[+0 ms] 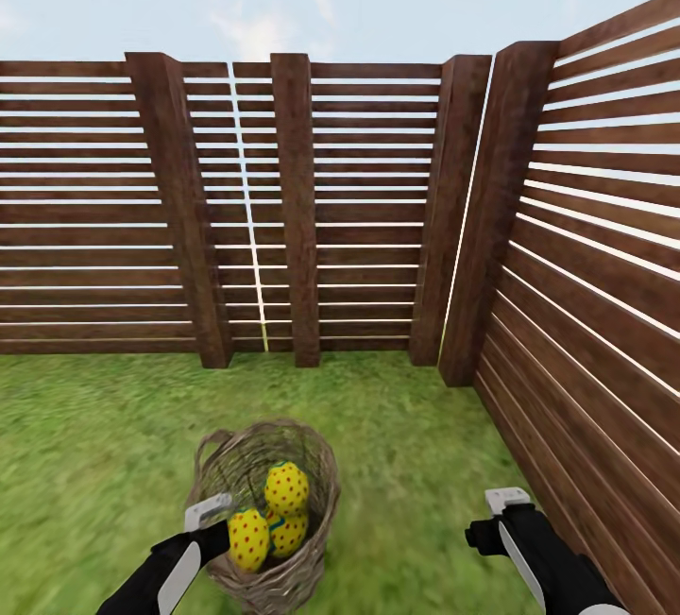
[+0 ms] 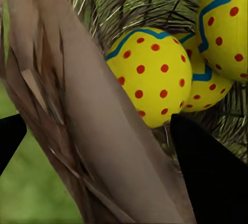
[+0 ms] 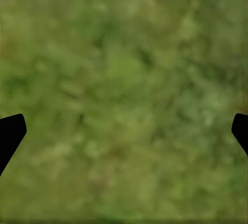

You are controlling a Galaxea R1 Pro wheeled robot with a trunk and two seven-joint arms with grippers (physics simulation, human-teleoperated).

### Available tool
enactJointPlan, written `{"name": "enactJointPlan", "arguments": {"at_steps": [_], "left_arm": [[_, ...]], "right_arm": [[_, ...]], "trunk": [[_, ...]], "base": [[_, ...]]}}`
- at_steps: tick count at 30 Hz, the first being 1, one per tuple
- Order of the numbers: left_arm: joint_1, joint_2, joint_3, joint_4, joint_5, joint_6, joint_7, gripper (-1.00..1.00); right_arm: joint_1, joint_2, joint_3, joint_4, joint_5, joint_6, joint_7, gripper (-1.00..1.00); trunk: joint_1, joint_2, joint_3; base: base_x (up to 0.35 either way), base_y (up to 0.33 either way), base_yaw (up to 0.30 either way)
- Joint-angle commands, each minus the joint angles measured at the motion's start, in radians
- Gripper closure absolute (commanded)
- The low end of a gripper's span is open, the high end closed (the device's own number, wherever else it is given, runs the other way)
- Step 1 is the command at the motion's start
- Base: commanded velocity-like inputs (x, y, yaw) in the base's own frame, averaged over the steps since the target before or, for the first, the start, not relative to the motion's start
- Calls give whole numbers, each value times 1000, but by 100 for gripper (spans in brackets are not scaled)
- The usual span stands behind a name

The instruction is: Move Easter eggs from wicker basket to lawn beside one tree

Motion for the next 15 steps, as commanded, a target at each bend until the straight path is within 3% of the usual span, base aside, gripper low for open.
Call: {"name": "enactJointPlan", "arguments": {"at_steps": [1,15], "left_arm": [[0,0,-1,-1,8,6,6,100],[0,0,-2,-1,8,6,6,100]], "right_arm": [[0,-1,4,-1,1,5,0,-100],[0,-1,6,-1,1,5,0,-100]], "trunk": [[0,0,-1],[0,0,-1]], "base": [[0,0,0],[0,0,0]]}}
